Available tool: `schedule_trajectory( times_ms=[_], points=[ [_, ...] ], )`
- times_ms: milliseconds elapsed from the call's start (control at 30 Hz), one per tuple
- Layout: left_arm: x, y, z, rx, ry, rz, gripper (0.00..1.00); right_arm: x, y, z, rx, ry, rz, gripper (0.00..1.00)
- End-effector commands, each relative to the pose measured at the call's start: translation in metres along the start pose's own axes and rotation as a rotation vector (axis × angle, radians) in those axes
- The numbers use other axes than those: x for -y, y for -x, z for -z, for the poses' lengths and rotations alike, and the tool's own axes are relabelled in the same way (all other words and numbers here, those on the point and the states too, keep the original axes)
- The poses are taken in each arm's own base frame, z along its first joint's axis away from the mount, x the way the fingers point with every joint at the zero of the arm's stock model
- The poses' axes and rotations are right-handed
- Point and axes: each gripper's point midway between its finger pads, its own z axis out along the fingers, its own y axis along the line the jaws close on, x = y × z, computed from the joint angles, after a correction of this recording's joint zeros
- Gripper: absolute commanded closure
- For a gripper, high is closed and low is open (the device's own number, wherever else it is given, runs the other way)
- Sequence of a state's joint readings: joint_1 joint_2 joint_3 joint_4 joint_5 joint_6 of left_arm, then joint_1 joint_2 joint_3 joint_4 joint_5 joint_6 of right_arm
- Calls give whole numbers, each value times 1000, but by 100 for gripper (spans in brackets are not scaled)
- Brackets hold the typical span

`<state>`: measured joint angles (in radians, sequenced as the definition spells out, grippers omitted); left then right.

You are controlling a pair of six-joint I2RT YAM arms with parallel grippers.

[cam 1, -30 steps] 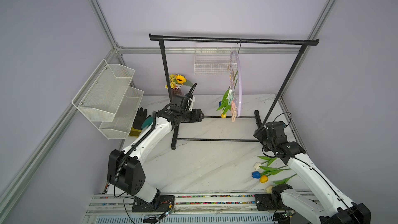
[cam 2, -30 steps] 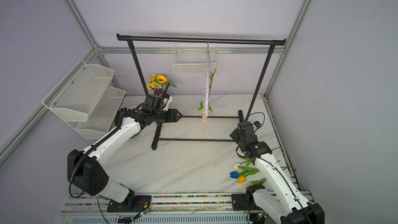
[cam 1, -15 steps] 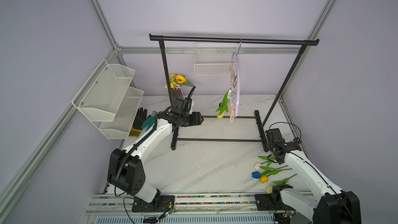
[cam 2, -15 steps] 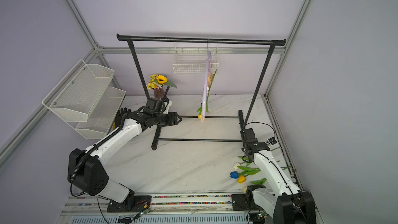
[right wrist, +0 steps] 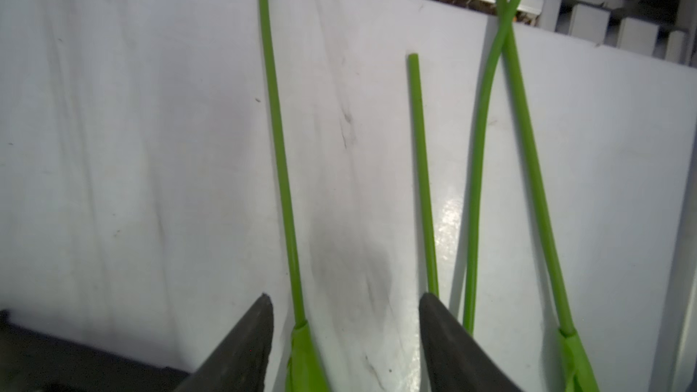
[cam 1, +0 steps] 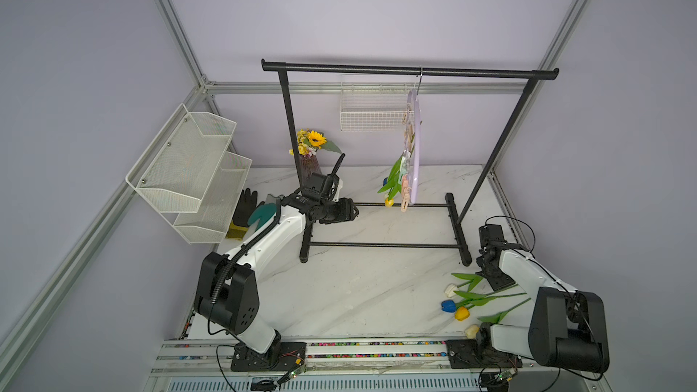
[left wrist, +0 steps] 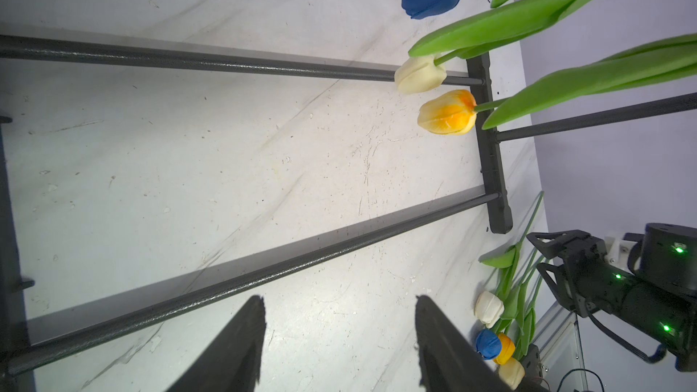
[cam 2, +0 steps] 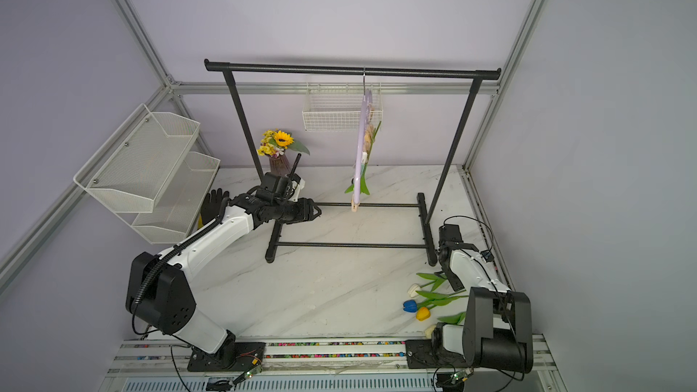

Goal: Dry the flowers on a clothes hanger
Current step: Pick up the flower at the center of the board.

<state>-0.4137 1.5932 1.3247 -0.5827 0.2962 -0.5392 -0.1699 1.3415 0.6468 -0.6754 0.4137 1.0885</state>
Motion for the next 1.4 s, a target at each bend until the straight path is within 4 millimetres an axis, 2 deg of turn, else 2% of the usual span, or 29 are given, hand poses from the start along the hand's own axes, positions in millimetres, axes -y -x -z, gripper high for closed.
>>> schedule_trajectory(
  times_ms=[0,133,467,600,767,900,1100,1267,1367],
  points=[
    [11,7,3,28,-45,-13,37,-23,-1,-8,-67,82,25,37],
    [13,7,4,28,-50,-17,37,-30,-2,-19,-111,87,28,38],
    [11,6,1,19,-49,-20,38,-38,-1,-22,-127,105,40,40],
    [12,7,2,21,-52,-21,38,-37,-2,-25,-145,103,42,54],
    [12,8,6,29,-46,-34,38,-42,-4,-28,-172,118,90,83],
    [15,15,14,62,-50,-51,39,-44,1,-23,-154,137,106,100],
    [18,26,33,140,-35,-73,39,-53,22,6,-83,230,110,100],
    [17,38,46,265,-44,-80,40,-62,49,52,21,359,136,100],
    [19,44,54,324,-60,-72,40,-72,58,83,55,468,168,100]
  ],
)
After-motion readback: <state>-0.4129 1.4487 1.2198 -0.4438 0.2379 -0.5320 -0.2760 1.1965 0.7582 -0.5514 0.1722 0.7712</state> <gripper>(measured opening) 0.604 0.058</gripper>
